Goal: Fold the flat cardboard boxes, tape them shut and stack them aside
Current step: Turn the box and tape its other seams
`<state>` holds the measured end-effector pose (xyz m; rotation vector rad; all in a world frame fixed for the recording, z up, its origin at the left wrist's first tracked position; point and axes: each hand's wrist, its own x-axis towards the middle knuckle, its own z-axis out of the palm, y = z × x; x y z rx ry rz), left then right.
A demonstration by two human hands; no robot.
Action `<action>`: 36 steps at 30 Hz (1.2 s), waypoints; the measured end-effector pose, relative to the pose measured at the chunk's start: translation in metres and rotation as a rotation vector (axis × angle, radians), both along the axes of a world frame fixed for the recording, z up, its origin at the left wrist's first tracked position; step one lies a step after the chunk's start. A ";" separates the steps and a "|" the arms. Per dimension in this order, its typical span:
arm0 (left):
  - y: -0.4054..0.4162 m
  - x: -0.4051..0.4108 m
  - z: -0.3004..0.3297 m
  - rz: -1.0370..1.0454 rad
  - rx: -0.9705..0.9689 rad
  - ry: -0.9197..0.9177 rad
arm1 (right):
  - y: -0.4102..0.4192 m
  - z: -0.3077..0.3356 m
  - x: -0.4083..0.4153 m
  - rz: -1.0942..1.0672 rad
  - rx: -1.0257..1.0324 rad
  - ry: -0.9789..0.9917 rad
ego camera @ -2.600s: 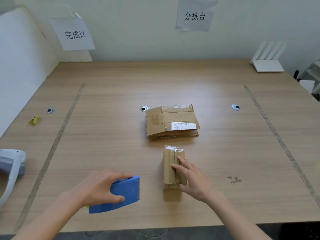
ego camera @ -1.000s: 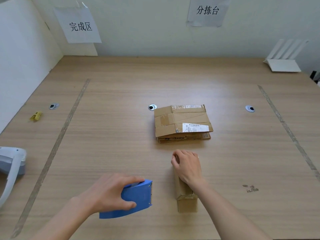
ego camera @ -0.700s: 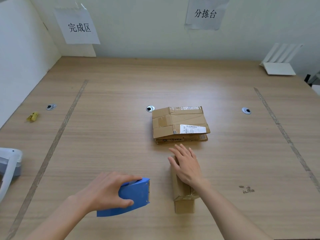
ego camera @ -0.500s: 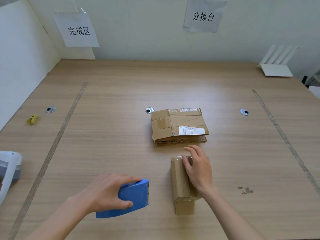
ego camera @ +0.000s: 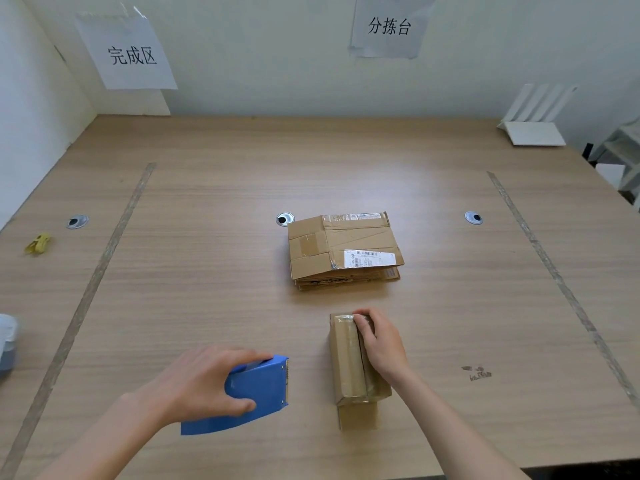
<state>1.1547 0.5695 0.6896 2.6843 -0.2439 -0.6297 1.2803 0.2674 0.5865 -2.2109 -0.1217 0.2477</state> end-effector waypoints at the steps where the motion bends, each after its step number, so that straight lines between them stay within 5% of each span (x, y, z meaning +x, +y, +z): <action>1: 0.000 0.001 0.001 -0.001 -0.001 0.001 | -0.002 0.000 0.001 0.027 -0.010 0.009; 5: 0.002 -0.001 0.006 0.002 -0.023 0.013 | -0.005 0.009 0.003 0.055 -0.004 0.015; 8: 0.004 -0.003 0.014 0.004 -0.034 0.011 | 0.005 0.026 -0.004 0.006 -0.031 -0.161; 11: 0.007 -0.005 0.025 0.018 -0.068 0.021 | 0.031 0.047 -0.022 0.186 0.010 -0.243; 15: 0.013 -0.009 0.041 0.047 -0.127 0.028 | 0.078 0.065 -0.054 0.436 0.295 0.289; 21: 0.031 -0.018 0.061 0.074 -0.172 -0.004 | 0.121 0.049 -0.081 0.392 0.496 0.966; 28: 0.042 -0.030 0.064 0.093 -0.201 -0.012 | 0.136 0.044 -0.098 0.235 0.632 1.077; 36: 0.043 -0.035 0.067 0.090 -0.240 0.005 | 0.150 0.039 -0.103 0.288 0.814 1.023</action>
